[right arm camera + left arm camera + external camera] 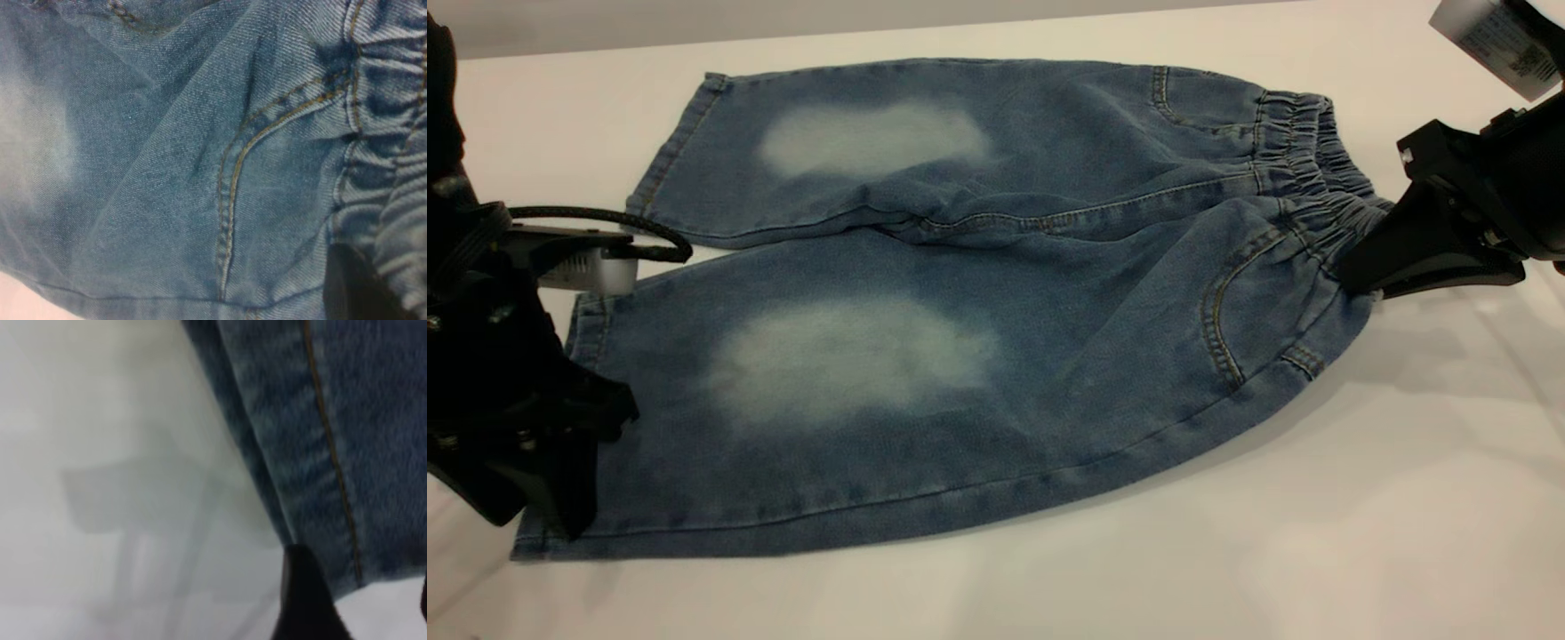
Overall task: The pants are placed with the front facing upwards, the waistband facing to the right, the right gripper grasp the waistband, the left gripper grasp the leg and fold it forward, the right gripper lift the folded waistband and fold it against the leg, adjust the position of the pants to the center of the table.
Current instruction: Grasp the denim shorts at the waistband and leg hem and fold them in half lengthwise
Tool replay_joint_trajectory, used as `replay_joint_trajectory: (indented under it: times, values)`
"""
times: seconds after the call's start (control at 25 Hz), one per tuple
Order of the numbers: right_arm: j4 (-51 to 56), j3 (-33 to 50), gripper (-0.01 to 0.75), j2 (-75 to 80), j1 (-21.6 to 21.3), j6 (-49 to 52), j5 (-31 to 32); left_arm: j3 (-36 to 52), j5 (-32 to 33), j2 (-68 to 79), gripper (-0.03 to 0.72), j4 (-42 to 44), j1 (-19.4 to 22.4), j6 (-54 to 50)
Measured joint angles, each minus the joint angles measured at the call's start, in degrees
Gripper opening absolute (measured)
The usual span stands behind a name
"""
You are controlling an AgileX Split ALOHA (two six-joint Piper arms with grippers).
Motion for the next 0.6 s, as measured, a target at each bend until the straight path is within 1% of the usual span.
replay_joint_trajectory:
  times: [0.08,0.16,0.6]
  values:
    - [0.0,0.0,0.039,0.0,0.0,0.0,0.0,0.0,-1.41,0.0,0.41,0.06,0.0,0.08]
    - [0.0,0.0,0.039,0.0,0.0,0.0,0.0,0.0,-1.11,0.31,0.419,0.06,0.0,0.08]
    - [0.0,0.0,0.039,0.0,0.0,0.0,0.28,-0.16,-0.82,3.18,0.415,0.06,0.0,-0.09]
